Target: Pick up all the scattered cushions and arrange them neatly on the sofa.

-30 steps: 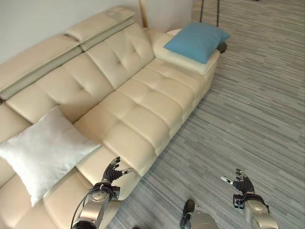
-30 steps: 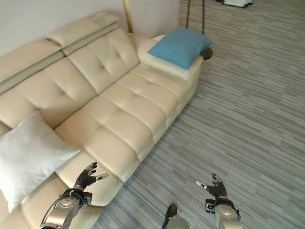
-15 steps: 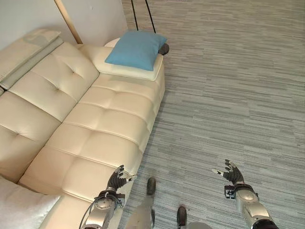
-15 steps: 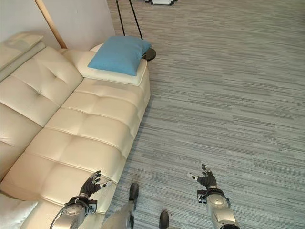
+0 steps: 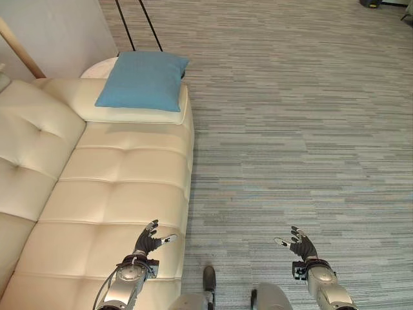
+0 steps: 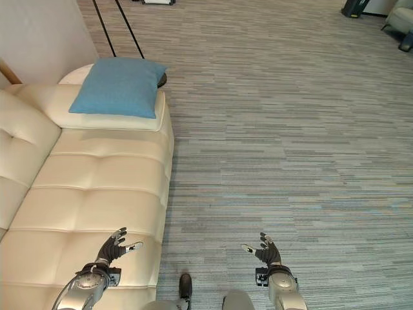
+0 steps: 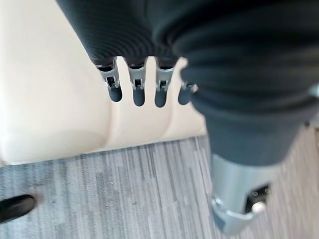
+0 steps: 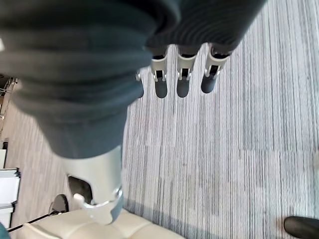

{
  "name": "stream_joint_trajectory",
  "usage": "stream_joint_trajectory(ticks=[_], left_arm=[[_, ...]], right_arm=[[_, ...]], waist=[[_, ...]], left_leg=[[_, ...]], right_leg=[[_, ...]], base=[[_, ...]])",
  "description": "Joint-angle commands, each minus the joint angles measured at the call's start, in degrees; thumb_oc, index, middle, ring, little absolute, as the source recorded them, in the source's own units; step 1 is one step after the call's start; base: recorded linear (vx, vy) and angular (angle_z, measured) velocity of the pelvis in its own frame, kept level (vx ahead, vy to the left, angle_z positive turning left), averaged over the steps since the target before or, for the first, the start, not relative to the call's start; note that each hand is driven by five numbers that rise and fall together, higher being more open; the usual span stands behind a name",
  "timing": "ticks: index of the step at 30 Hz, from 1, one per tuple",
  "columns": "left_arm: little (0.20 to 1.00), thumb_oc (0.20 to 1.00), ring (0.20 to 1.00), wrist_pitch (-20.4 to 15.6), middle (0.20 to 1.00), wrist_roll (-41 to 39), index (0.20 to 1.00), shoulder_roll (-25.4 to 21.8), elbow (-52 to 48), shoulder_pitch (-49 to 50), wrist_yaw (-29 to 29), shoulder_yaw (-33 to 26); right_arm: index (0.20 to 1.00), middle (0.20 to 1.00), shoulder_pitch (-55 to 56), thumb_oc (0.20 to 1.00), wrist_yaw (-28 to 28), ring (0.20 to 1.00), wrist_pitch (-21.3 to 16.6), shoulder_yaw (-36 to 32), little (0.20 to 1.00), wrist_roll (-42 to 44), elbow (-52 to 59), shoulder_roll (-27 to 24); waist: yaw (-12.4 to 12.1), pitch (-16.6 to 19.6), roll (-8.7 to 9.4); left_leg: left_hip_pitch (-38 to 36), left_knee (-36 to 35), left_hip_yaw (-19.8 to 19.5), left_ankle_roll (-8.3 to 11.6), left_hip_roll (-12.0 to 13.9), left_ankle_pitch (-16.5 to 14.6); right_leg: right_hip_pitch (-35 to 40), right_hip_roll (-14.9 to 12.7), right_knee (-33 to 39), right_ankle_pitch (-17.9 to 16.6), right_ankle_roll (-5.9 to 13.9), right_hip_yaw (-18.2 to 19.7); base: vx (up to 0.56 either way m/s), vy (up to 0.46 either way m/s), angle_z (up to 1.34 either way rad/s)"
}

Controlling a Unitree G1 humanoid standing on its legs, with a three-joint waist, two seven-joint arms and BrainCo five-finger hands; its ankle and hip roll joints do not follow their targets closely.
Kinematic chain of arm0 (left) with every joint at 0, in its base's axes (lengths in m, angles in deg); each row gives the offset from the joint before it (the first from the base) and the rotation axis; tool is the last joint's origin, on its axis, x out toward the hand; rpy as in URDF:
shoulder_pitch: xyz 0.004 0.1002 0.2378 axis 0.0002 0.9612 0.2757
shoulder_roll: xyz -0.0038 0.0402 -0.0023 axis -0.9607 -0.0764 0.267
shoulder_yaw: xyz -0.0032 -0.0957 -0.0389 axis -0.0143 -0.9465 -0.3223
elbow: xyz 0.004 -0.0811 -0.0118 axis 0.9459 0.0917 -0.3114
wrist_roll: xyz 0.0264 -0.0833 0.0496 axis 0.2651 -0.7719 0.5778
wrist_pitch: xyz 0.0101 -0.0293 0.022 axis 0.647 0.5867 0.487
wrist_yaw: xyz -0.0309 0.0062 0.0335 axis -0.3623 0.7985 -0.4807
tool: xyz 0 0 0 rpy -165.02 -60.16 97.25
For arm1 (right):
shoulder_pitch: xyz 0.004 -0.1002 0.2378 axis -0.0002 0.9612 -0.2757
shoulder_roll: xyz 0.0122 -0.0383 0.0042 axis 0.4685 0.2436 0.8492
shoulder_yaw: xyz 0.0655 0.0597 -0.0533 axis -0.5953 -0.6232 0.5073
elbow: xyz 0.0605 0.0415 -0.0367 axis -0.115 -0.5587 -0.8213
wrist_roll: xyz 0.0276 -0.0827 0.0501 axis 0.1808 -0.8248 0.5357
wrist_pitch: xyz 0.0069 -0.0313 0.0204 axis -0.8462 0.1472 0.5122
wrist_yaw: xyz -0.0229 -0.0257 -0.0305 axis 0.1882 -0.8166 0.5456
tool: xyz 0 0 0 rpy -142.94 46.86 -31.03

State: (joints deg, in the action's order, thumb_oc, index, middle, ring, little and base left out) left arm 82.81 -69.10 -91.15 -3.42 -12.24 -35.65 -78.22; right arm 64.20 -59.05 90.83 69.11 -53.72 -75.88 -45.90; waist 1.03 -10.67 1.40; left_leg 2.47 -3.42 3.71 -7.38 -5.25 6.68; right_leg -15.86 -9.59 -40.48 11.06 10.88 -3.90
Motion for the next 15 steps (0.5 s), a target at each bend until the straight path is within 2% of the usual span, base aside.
stream_joint_trajectory(ticks=[1,4,6,7,8,9,11,13,14,15], left_arm=[[1.0,1.0,1.0,-1.57,1.0,0.66,1.0,0.14,-4.61,0.2,-0.14,-1.35],[1.0,1.0,1.0,-1.64,1.0,-0.13,1.0,0.31,-4.42,-0.48,-0.01,-1.33],[1.0,1.0,1.0,-1.82,1.0,-0.57,1.0,0.54,-3.9,-1.39,0.3,-1.65],[1.0,1.0,1.0,-1.84,1.0,-0.58,1.0,0.56,-3.85,-1.44,0.31,-1.63],[1.0,1.0,1.0,-2.31,1.0,-0.72,1.0,0.78,-3.87,-2.16,0.52,-1.18],[1.0,1.0,1.0,-2.61,1.0,-0.75,1.0,1.31,-3.7,-2.34,0.53,-0.87],[1.0,1.0,1.0,-2.86,1.0,-1.95,1.0,2.46,-3.42,-2.35,0.79,-0.05],[1.0,1.0,1.0,-2.89,1.0,-4.2,1.0,3.34,-3.62,-2.07,0.91,0.09],[1.0,1.0,1.0,-2.97,1.0,-5.39,1.0,3.8,-3.37,-2.09,0.96,0.09],[1.0,1.0,1.0,-2.97,1.0,-5.39,1.0,3.8,-3.37,-2.09,0.96,0.09]], right_arm=[[1.0,1.0,-2.69,1.0,0.15,1.0,-1.97,-0.88,1.0,-0.7,2.88,-2.22],[1.0,1.0,-3.22,1.0,0.75,1.0,-2.01,-1.34,1.0,-0.38,3.05,-2.9],[1.0,1.0,-3.38,1.0,1.45,1.0,-2.12,-1.88,1.0,-0.39,3.02,-2.83],[1.0,1.0,-3.39,1.0,1.46,1.0,-2.12,-1.89,1.0,-0.39,3.01,-2.84],[1.0,1.0,-2.89,1.0,1.95,1.0,-1.75,-2.04,1.0,-1.22,3.44,-2.81],[1.0,1.0,-2.43,1.0,2.07,1.0,-1.97,-1.94,1.0,-1.35,3.41,-2.6],[1.0,1.0,-1.97,1.0,2.4,1.0,-2.54,-1.86,1.0,-1.46,3.59,-2.61],[1.0,1.0,-1.53,1.0,2.33,1.0,-2.63,-1.89,1.0,-1.16,3.71,-2.85],[1.0,1.0,-1.6,1.0,2.35,1.0,-2.93,-1.71,1.0,-0.65,3.41,-2.83],[1.0,1.0,-1.6,1.0,2.35,1.0,-2.93,-1.71,1.0,-0.65,3.41,-2.83]], waist=[[-0.81,-0.4,-1.83],[-0.41,-0.62,-1.15],[-0.02,-0.93,-0.54],[0.06,-1.02,-0.74],[0.72,-0.96,-0.56],[0.85,-0.4,-0.1],[1.19,0.78,-0.2],[1.45,1.57,-0.73],[1.37,1.67,-1.15],[1.37,1.67,-1.15]], left_leg=[[-1.52,1.03,1.47,5.41,4.48,-8.95],[-3.07,0.94,1.63,6.05,4.09,-10.56],[-4.71,0.84,1.4,6.94,3.98,-11.9],[-4.85,0.86,1.27,7.0,4.18,-12.03],[-6.27,0.41,0.69,7.63,4.45,-12.95],[-6.8,0.28,0.33,7.71,3.91,-13.71],[-8.23,1.17,-0.21,7.92,4.43,-15.38],[-8.58,3.63,-0.49,8.75,5.78,-16.64],[-8.01,7.06,-0.35,9.61,6.62,-16.79],[-8.01,7.06,-0.35,9.61,6.62,-16.79]], right_leg=[[3.9,1.68,16.63,-5.97,-2.38,-6.09],[2.38,1.6,29.28,-9.17,-2.6,-8.79],[0.51,1.31,37.84,-12.68,-1.48,-10.8],[0.94,1.53,38.35,-12.88,-1.49,-11.02],[0.98,2.01,42.12,-14.0,-0.86,-9.59],[1.74,1.96,43.34,-15.52,-0.96,-9.15],[2.77,2.18,41.89,-16.12,-1.89,-8.76],[3.76,2.46,41.09,-15.28,-2.68,-9.18],[4.94,3.07,41.09,-14.61,-3.23,-9.67],[4.94,3.07,41.09,-14.61,-3.23,-9.67]], base=[[0.24,-0.046,0.02],[0.26,-0.112,-0.09],[0.28,-0.148,-0.07],[0.31,-0.17,0.04],[0.29,-0.156,0.14],[0.4,-0.21,0.36],[0.36,-0.181,0.51],[0.33,-0.191,0.37],[0.21,-0.145,0.21],[0.26,-0.226,0.18]])
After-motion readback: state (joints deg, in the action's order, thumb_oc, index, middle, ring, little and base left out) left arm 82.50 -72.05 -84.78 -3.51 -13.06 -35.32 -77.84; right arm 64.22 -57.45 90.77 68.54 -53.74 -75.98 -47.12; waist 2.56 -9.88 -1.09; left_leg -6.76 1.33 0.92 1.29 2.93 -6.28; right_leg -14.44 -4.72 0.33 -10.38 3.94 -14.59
